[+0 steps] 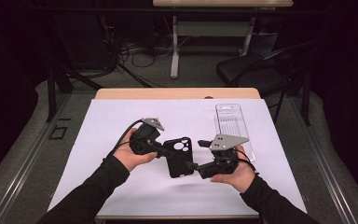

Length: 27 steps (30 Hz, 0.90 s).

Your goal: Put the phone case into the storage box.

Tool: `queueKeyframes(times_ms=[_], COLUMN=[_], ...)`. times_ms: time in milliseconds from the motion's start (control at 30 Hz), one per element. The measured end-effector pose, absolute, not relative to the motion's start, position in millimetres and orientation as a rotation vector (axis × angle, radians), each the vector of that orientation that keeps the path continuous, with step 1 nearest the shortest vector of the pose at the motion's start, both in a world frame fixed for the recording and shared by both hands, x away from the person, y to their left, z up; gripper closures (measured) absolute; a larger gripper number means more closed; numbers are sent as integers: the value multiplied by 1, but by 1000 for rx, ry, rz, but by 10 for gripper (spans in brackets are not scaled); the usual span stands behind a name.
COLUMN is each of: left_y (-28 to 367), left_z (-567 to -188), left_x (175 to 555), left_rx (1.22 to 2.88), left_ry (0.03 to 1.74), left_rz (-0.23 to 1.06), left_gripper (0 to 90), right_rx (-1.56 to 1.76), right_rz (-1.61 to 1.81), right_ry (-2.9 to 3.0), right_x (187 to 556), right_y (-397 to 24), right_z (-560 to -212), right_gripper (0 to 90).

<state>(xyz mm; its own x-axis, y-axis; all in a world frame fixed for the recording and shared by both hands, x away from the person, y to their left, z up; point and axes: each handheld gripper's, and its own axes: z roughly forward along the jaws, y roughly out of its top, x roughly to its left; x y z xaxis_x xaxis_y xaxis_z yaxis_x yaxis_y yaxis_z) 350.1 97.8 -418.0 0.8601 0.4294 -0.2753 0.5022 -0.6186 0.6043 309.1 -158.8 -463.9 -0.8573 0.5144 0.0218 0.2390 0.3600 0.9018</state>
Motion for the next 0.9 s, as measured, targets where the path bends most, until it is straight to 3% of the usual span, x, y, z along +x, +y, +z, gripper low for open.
queueKeyframes(times_ms=[333, 900], left_y=[94, 91], left_z=[-416, -415], left_x=[350, 348], left_rx=[2344, 2358], left_ry=[671, 662], left_rz=[-117, -100], left_gripper=[815, 815], right_rx=[676, 642], right_rz=[1458, 1435], right_ry=[2382, 2381], right_x=[311, 314], right_y=[-158, -160], right_z=[-456, -430], right_gripper=[166, 388])
